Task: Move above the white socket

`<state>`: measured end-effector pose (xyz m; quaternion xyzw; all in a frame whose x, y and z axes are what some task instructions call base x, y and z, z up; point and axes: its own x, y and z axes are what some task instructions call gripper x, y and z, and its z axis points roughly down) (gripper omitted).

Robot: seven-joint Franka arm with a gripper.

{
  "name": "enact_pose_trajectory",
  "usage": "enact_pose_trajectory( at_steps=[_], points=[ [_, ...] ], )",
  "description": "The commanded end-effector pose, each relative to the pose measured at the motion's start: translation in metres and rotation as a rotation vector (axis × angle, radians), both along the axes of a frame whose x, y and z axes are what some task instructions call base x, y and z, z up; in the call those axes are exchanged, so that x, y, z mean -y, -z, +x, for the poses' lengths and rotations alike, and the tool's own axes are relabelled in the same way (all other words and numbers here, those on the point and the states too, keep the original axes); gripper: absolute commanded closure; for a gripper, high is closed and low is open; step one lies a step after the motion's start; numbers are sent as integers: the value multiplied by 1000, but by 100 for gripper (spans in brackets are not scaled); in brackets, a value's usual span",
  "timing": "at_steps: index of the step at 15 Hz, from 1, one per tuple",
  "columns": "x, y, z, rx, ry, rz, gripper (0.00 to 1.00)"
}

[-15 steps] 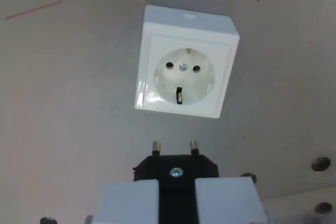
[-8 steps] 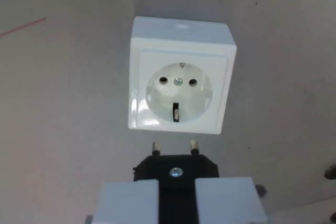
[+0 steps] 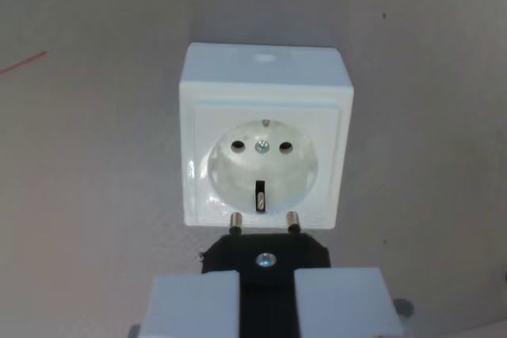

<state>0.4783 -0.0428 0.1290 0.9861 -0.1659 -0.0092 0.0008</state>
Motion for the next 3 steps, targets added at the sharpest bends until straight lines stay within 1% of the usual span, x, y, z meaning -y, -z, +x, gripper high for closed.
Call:
enact_pose_trajectory(
  at_steps=[1,3],
  points=[
    [2,8,-2,89,59,18,100],
    [3,9,-2,90,53,19,100]
  ],
)
